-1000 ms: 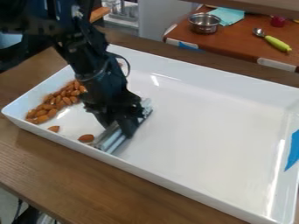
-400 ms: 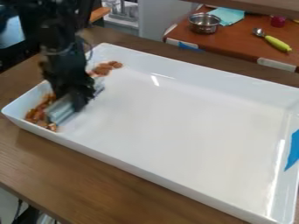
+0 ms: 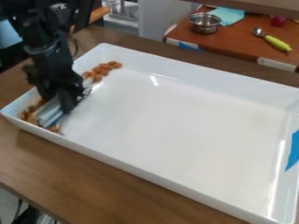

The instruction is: Sweep into pile

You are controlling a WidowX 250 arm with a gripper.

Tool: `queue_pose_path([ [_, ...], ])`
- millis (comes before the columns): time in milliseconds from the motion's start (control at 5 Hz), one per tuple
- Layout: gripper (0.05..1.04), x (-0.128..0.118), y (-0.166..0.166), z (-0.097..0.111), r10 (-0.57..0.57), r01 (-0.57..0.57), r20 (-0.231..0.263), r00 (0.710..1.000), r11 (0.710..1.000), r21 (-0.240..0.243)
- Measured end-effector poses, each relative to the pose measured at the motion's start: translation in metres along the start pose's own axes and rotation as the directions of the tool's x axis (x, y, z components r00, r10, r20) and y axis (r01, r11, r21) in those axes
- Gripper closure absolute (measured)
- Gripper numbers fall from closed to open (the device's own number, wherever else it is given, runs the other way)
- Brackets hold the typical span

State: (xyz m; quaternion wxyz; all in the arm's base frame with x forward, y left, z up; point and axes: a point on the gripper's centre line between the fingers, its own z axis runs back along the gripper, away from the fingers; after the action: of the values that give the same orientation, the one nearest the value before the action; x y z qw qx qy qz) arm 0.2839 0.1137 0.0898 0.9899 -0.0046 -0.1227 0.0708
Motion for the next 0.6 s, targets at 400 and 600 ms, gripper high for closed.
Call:
queue_pose_path([
  [400,0.705,0.025,-0.075,0.030,0.127,-0.127,0.040,0.991,0.992,-0.011],
  [600,0.705,0.031,-0.127,0.046,0.097,-0.099,0.055,0.994,0.995,0.029],
])
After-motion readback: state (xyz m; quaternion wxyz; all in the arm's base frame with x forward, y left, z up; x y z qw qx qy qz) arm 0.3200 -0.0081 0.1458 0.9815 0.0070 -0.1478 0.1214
